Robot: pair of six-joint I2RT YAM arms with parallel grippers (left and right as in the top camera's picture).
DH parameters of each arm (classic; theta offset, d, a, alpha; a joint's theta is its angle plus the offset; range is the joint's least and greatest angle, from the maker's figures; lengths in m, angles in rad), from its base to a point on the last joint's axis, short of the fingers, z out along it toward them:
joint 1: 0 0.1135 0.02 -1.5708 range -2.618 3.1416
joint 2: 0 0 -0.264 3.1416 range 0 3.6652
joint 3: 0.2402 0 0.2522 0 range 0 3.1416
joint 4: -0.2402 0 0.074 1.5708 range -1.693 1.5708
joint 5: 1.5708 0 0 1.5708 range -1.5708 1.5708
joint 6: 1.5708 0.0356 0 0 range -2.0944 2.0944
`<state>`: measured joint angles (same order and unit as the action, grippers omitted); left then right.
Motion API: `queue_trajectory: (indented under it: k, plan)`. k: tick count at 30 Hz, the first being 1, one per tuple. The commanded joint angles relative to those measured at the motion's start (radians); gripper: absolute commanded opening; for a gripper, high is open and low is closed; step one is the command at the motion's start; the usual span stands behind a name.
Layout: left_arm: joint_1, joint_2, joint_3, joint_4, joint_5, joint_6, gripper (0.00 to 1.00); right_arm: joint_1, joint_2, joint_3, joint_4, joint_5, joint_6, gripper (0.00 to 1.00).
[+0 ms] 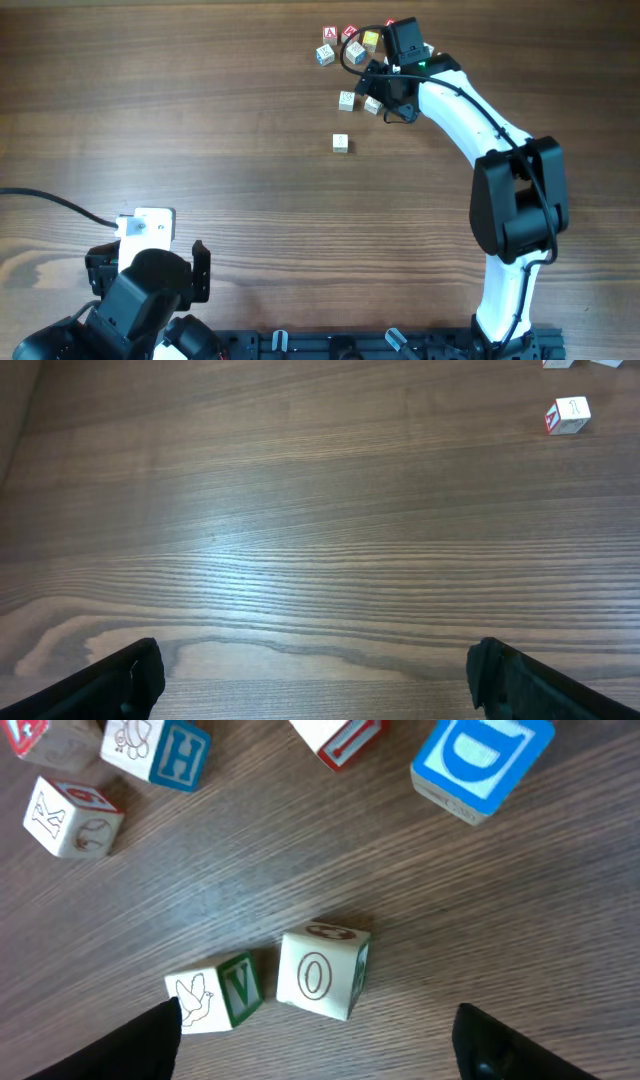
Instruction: Form a tower
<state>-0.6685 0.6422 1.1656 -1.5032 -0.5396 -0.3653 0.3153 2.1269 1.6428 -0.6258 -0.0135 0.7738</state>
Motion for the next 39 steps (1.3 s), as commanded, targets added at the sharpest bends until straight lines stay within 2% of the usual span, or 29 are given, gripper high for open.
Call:
queue_trajectory:
  k: [1,9,13,14,16,20,26,32,36,39]
  plan:
    - [-0.001,-0.004,-0.002,0.002,0.001,-0.013,1.0,0.006,0.057,0.009,0.011,0.044,0.018,0.84]
    - [-0.001,-0.004,-0.002,0.002,0.001,-0.013,1.0,0.013,0.122,0.009,0.053,0.058,0.015,0.78]
    - [-0.001,-0.004,-0.002,0.002,0.001,-0.013,1.0,0.015,0.127,0.012,0.057,0.058,0.013,0.59]
    - [-0.001,-0.004,-0.002,0.002,0.001,-0.013,1.0,0.015,0.127,0.012,0.055,0.058,0.011,0.51]
    - [-0.001,-0.004,-0.003,0.002,0.001,-0.013,1.0,0.014,0.126,0.013,0.052,0.05,0.0,0.44]
    - [-0.001,-0.004,-0.002,0.002,0.001,-0.013,1.0,0.014,0.114,0.06,0.006,0.016,-0.14,0.29]
    - [-0.001,-0.004,-0.003,0.002,0.001,-0.013,1.0,0.019,0.028,0.19,-0.179,0.012,-0.268,0.26]
    - [-0.001,-0.004,-0.003,0.002,0.001,-0.013,1.0,0.106,-0.055,0.195,-0.318,-0.033,-0.404,0.26]
    - [-0.001,-0.004,-0.003,0.002,0.001,-0.013,1.0,0.194,-0.052,0.18,-0.335,-0.028,-0.483,0.26]
    - [-0.001,-0.004,-0.002,0.002,0.001,-0.013,1.0,0.225,-0.051,0.156,-0.321,-0.01,-0.482,0.28]
